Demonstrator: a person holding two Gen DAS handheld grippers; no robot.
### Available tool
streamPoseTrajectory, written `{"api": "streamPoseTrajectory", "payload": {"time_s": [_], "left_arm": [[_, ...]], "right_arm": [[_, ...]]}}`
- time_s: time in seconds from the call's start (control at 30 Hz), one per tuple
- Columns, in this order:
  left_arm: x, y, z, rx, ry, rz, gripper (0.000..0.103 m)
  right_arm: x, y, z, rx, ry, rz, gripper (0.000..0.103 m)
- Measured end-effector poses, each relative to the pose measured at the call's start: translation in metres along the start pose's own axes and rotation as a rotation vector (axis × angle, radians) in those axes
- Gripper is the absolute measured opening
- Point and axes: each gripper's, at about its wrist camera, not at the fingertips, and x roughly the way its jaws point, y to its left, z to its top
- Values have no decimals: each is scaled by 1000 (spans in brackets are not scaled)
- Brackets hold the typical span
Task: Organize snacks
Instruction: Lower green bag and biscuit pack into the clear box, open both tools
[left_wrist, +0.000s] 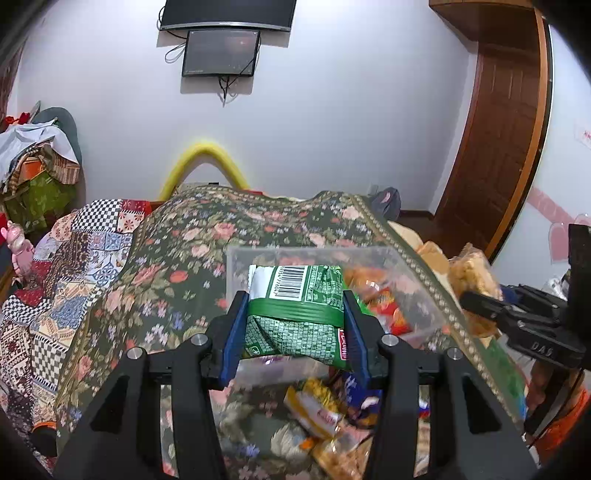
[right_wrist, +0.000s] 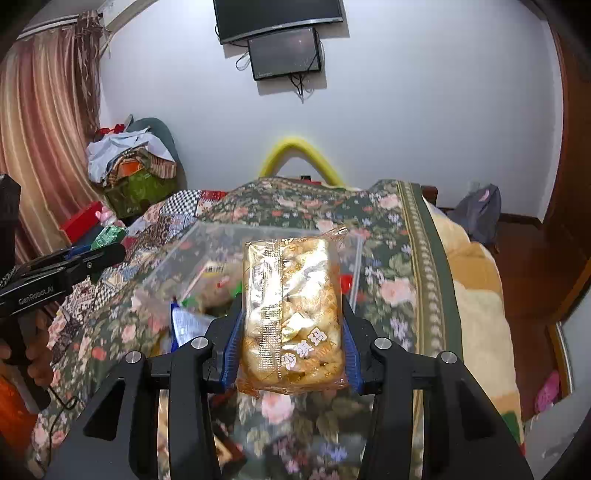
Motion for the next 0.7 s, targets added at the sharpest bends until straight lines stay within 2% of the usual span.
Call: {"api": "streamPoseTrajectory", "payload": {"time_s": [0.2, 0.43, 0.7], "left_arm": [[19, 0, 16, 6, -6, 10, 49], [59, 10, 19, -30, 52, 13, 49], [107, 24, 13, -58, 128, 5, 49]], "right_arm": [[16, 7, 19, -19, -17, 10, 42], [47, 23, 39, -27, 2, 52, 42], [95, 32, 40, -48, 86, 37, 42]]}}
